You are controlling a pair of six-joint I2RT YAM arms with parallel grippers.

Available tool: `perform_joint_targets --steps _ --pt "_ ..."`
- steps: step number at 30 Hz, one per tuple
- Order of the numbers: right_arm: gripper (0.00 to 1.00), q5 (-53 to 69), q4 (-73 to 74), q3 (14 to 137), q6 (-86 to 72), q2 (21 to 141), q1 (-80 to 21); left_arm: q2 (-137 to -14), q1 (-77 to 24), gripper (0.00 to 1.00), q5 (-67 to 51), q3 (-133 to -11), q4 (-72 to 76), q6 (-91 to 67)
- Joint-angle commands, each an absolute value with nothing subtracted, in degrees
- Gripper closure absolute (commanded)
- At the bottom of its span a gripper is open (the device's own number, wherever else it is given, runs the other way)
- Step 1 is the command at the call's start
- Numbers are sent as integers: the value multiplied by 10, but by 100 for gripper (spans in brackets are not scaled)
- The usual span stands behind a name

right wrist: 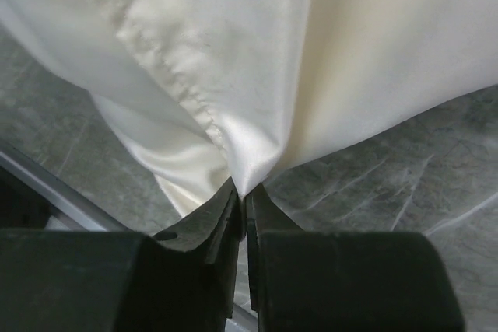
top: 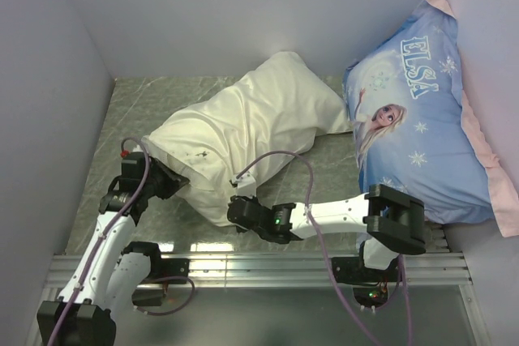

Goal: Remove the pillowcase from the pillow

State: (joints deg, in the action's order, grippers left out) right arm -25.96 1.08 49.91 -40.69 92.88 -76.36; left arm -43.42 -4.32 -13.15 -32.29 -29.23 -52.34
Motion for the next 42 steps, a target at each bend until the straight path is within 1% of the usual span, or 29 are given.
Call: perform_joint_targets --steps 1,2,4,5,6,7,8,9,11,16,19,23,28,32,34,37,38,40,41,42 --pt "86 -265 29 548 -383 882 -767 -418 -61 90 -110 -306 -296 -536" --pt "80 -258 45 568 -378 873 -767 -407 -68 92 -104 -305 -308 -544" --pt "74 -255 59 587 -367 861 -767 -400 -69 95 -79 -303 -317 -557" --pt "67 -253 70 599 -365 848 -767 -400 -74 96 -76 -302 -319 -561" --pt "65 -251 76 605 -360 841 -767 -403 -75 99 -75 -300 -324 -570" --pt "62 -250 77 608 -356 835 -767 -405 -75 99 -77 -297 -324 -575" --pt "56 -249 80 619 -352 825 -767 -411 -76 99 -85 -286 -319 -577" --pt "54 -249 80 626 -345 823 -767 -414 -76 100 -93 -280 -310 -583" --pt "53 -243 79 647 -338 825 -768 -417 -82 100 -108 -264 -296 -587" --pt "53 -230 55 671 -334 856 -773 -407 -91 99 -102 -256 -297 -594" --pt "53 -224 31 678 -328 889 -773 -404 -92 100 -99 -264 -308 -593" --pt "53 -235 65 716 -329 953 -776 -396 -92 99 -98 -279 -326 -593" --pt "43 -269 62 689 -363 968 -775 -382 -92 99 -105 -289 -346 -595" --pt "38 -287 65 689 -374 993 -774 -370 -92 99 -112 -291 -354 -598" --pt "39 -283 72 696 -375 1015 -774 -367 -92 99 -113 -293 -358 -598" --pt "48 -279 72 691 -381 1023 -775 -364 -92 99 -115 -299 -360 -596" --pt "57 -279 68 680 -385 1021 -775 -362 -92 99 -116 -301 -362 -596" --pt "65 -280 64 669 -387 1017 -775 -361 -92 99 -119 -302 -362 -597" --pt "74 -284 65 664 -387 1018 -775 -362 -92 99 -117 -304 -363 -597" --pt "78 -285 67 662 -387 1018 -775 -361 -92 99 -117 -305 -364 -595"
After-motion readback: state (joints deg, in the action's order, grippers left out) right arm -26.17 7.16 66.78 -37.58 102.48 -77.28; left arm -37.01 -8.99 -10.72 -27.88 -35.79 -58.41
